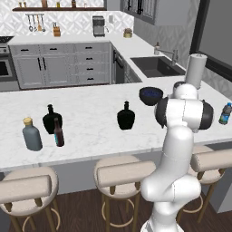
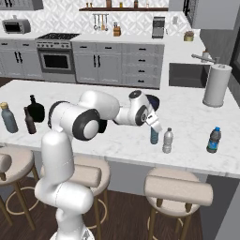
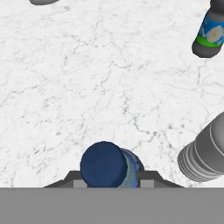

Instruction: Move the plastic bottles in the middle to the plastics group, and the glass bottles in the middle to the glass group.

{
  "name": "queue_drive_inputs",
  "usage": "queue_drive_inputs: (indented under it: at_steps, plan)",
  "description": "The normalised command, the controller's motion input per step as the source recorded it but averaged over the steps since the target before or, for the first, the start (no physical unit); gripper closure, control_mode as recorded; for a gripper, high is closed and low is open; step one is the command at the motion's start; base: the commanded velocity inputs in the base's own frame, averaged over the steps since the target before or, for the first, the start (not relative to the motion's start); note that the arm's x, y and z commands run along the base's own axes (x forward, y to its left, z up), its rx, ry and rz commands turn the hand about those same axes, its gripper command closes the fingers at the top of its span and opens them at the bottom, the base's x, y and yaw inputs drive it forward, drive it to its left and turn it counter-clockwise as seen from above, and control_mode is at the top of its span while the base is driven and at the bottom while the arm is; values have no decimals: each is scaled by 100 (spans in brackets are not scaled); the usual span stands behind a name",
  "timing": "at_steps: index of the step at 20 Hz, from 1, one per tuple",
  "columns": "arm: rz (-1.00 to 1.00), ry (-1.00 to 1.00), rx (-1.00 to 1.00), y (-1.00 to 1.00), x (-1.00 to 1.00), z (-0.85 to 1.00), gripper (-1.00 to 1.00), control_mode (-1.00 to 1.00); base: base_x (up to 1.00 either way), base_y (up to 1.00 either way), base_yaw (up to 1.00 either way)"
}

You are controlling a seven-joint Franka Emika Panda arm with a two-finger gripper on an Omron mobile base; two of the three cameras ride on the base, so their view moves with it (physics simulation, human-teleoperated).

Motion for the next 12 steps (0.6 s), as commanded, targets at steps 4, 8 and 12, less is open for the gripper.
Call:
queue_drive_inputs:
  at_steps: [4,8,12]
  plan:
    - [-3,0,0,-2,-14,-28,100,-100,0,0,0]
    - [-1,0,0,-10,-21,-18,-100,-100,0,0,0]
    - [0,-1,0,-14,-14,3,-100,-100,0,0,0]
